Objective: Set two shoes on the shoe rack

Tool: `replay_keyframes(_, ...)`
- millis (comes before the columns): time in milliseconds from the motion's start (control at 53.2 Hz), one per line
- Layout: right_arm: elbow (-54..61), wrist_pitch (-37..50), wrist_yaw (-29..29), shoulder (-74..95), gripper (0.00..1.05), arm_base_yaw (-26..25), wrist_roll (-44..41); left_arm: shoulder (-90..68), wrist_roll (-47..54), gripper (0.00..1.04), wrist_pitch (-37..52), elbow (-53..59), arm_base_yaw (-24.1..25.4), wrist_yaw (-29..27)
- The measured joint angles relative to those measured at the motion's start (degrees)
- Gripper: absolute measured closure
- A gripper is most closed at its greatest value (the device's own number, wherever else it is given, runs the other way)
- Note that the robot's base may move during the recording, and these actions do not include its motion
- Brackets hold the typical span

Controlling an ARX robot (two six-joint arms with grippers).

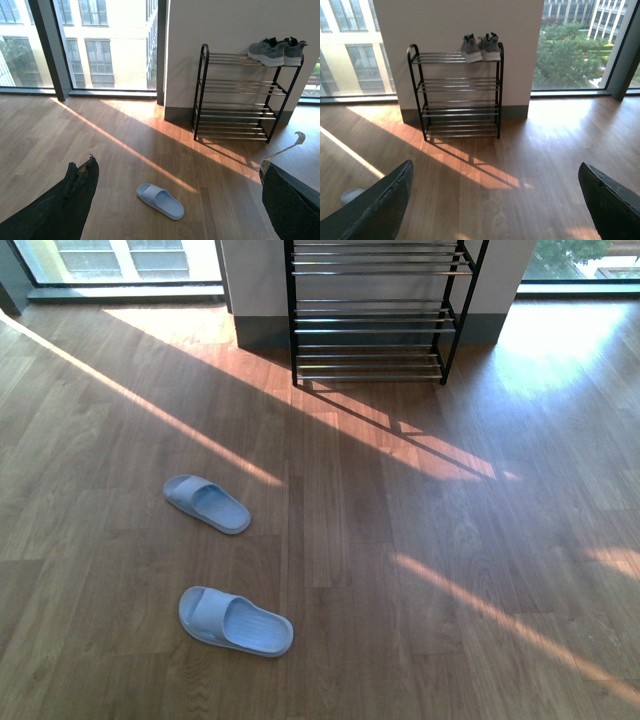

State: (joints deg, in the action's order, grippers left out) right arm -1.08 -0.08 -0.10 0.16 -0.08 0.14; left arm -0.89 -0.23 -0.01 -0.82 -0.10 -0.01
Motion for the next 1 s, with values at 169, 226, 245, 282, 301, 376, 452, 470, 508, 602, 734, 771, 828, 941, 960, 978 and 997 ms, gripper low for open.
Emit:
replay_keyframes(169, 0.0, 0.0, 0.0, 0.0, 0.09, 0.0, 0.0, 0.0, 0.0, 0.09, 0.0, 0.0, 0.0, 0.0)
replay_keyframes(226, 0.0, 0.0, 0.1, 0.0, 0.09, 0.0, 0.0, 0.0, 0.0, 0.09, 0.0, 0.0, 0.0, 0.0)
replay_keyframes(245, 0.0, 0.0, 0.1, 0.0, 0.09, 0.0, 0.0, 0.0, 0.0, 0.09, 0.0, 0.0, 0.0, 0.0)
replay_keyframes(282, 0.0, 0.0, 0.1, 0.0, 0.09, 0.0, 0.0, 0.0, 0.0, 0.09, 0.0, 0.0, 0.0, 0.0)
replay_keyframes(301, 0.0, 0.0, 0.1, 0.0, 0.09, 0.0, 0.0, 0.0, 0.0, 0.09, 0.0, 0.0, 0.0, 0.0)
replay_keyframes(376, 0.0, 0.0, 0.1, 0.0, 0.09, 0.0, 0.0, 0.0, 0.0, 0.09, 0.0, 0.0, 0.0, 0.0)
replay_keyframes(452, 0.0, 0.0, 0.1, 0.0, 0.09, 0.0, 0.0, 0.0, 0.0, 0.09, 0.0, 0.0, 0.0, 0.0)
replay_keyframes(470, 0.0, 0.0, 0.1, 0.0, 0.09, 0.0, 0.0, 0.0, 0.0, 0.09, 0.0, 0.0, 0.0, 0.0)
replay_keyframes(508, 0.0, 0.0, 0.1, 0.0, 0.09, 0.0, 0.0, 0.0, 0.0, 0.09, 0.0, 0.0, 0.0, 0.0)
replay_keyframes(602, 0.0, 0.0, 0.1, 0.0, 0.09, 0.0, 0.0, 0.0, 0.0, 0.09, 0.0, 0.0, 0.0, 0.0)
replay_keyframes(734, 0.0, 0.0, 0.1, 0.0, 0.09, 0.0, 0.0, 0.0, 0.0, 0.09, 0.0, 0.0, 0.0, 0.0)
replay_keyframes(771, 0.0, 0.0, 0.1, 0.0, 0.09, 0.0, 0.0, 0.0, 0.0, 0.09, 0.0, 0.0, 0.0, 0.0)
replay_keyframes(828, 0.0, 0.0, 0.1, 0.0, 0.09, 0.0, 0.0, 0.0, 0.0, 0.09, 0.0, 0.0, 0.0, 0.0)
replay_keyframes(941, 0.0, 0.0, 0.1, 0.0, 0.09, 0.0, 0.0, 0.0, 0.0, 0.09, 0.0, 0.0, 0.0, 0.0)
replay_keyframes(960, 0.0, 0.0, 0.1, 0.0, 0.09, 0.0, 0.0, 0.0, 0.0, 0.09, 0.0, 0.0, 0.0, 0.0)
replay_keyframes(978, 0.0, 0.0, 0.1, 0.0, 0.09, 0.0, 0.0, 0.0, 0.0, 0.09, 0.0, 0.0, 0.0, 0.0)
replay_keyframes(997, 0.0, 0.0, 0.1, 0.0, 0.09, 0.0, 0.0, 0.0, 0.0, 0.09, 0.0, 0.0, 0.0, 0.0)
